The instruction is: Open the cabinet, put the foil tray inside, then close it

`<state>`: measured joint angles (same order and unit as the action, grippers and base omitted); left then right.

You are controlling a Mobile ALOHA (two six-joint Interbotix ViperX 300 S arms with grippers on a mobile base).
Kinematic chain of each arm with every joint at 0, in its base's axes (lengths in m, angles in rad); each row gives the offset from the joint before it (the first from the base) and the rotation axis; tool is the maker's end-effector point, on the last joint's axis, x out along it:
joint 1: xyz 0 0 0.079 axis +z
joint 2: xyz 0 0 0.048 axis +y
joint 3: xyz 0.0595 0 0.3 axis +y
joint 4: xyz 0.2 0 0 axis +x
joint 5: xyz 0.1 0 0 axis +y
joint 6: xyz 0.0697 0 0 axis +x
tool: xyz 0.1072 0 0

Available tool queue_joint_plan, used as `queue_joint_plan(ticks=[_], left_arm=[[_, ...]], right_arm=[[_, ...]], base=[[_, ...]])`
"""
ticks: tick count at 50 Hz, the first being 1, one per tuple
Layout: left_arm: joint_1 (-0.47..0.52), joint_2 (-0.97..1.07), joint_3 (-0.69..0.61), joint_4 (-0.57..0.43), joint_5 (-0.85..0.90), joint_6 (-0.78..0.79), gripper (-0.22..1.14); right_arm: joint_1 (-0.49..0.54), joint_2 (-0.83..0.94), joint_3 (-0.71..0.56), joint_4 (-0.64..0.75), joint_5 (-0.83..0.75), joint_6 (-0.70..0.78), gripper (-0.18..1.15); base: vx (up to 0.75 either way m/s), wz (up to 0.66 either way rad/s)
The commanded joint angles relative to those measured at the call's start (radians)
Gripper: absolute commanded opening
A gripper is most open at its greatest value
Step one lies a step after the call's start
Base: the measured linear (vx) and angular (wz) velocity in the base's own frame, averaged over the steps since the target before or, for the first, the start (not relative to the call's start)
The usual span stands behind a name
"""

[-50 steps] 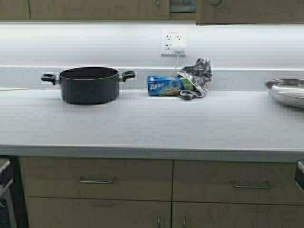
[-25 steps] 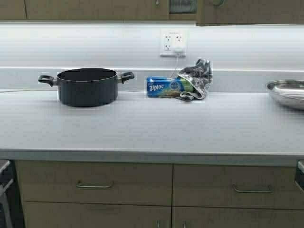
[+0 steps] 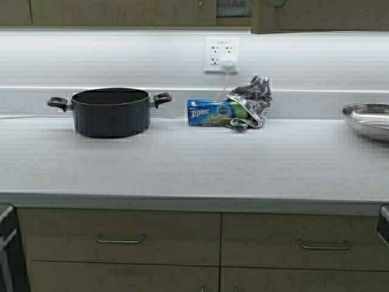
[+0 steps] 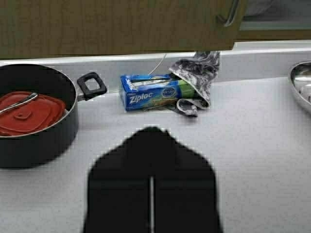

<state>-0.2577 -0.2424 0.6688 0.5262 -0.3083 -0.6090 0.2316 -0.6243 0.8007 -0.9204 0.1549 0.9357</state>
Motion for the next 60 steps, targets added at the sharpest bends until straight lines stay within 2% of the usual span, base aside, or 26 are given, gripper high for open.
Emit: queue_joint_plan(ticks=[1, 60], left_arm=[[-0.002, -0.014, -0.009, -0.002, -0.006, 0.002, 0.04], [-0.002, -0.014, 0.000, -0.003, -0.006, 0.006, 0.04]], right_arm=[[0.002, -0.005, -0.008, -0.002, -0.003, -0.002, 0.07], [0.003, 0.005, -0.028, -0.002, -0.014, -0.002, 0.07]], base=[[0.00, 0.00], [0.00, 0.00]])
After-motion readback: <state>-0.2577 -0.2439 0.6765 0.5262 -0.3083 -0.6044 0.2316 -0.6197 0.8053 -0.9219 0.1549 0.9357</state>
